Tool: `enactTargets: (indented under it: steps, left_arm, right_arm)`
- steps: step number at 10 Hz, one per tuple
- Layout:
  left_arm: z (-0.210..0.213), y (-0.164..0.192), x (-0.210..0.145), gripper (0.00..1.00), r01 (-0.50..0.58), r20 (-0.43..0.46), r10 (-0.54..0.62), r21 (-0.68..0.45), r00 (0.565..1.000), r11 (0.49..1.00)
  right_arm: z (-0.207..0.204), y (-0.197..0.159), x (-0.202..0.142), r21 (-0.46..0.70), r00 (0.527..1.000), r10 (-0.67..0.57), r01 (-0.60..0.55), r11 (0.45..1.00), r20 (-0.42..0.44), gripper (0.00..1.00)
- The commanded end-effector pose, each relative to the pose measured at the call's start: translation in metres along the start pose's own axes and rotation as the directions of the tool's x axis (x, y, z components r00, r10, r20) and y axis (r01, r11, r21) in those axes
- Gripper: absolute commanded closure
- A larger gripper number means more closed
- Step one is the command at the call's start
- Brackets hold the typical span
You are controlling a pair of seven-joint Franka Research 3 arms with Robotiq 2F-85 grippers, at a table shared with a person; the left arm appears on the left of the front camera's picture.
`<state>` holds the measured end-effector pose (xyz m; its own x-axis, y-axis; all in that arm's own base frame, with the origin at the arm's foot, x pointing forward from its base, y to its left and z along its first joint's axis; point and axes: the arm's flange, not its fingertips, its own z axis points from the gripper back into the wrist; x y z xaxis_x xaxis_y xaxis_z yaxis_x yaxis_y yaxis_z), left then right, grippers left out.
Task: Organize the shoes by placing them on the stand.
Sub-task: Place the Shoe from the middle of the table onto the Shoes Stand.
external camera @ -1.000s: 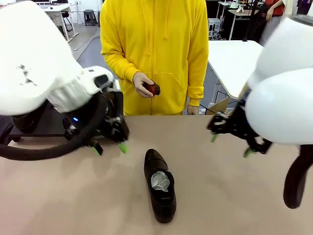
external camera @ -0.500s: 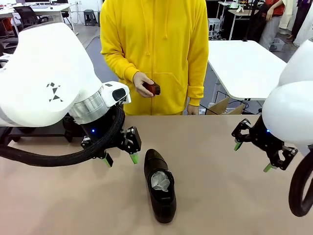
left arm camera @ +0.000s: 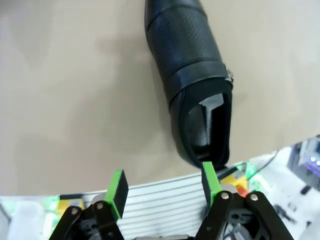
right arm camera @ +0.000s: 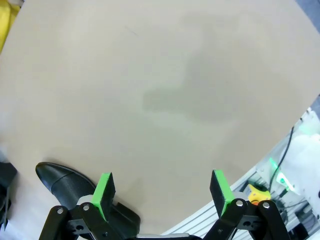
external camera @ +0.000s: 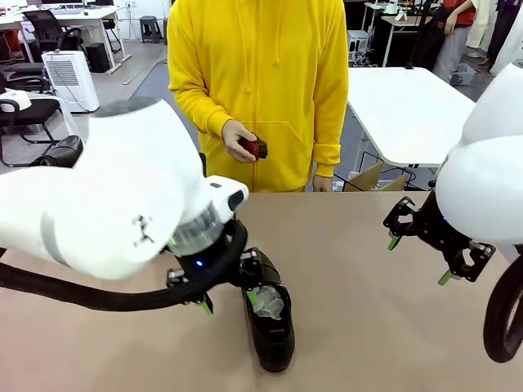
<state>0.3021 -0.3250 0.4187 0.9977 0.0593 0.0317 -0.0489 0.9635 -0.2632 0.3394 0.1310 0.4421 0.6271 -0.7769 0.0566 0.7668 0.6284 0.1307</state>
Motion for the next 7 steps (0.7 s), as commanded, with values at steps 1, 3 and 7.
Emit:
enactTargets:
  steps: [1, 3, 7]
  left_arm:
    - [-0.022, -0.014, 0.009, 0.23, -0.076, 0.025, 0.075, 0.025, 0.997, 0.997]
    - [-0.042, -0.021, 0.015, 0.23, -0.081, 0.041, 0.078, 0.071, 0.996, 0.994]
    - [-0.07, -0.029, 0.023, 0.23, -0.093, 0.027, 0.091, 0.127, 0.996, 0.987]
  right_arm:
    - [0.002, 0.001, 0.002, 0.009, 1.0, 0.021, -0.021, 1.0, 0.008, 0.0]
    - [0.002, 0.001, 0.002, 0.009, 1.0, 0.021, -0.021, 1.0, 0.008, 0.0]
    - [0.002, 0.001, 0.002, 0.009, 1.0, 0.021, -0.021, 1.0, 0.008, 0.0]
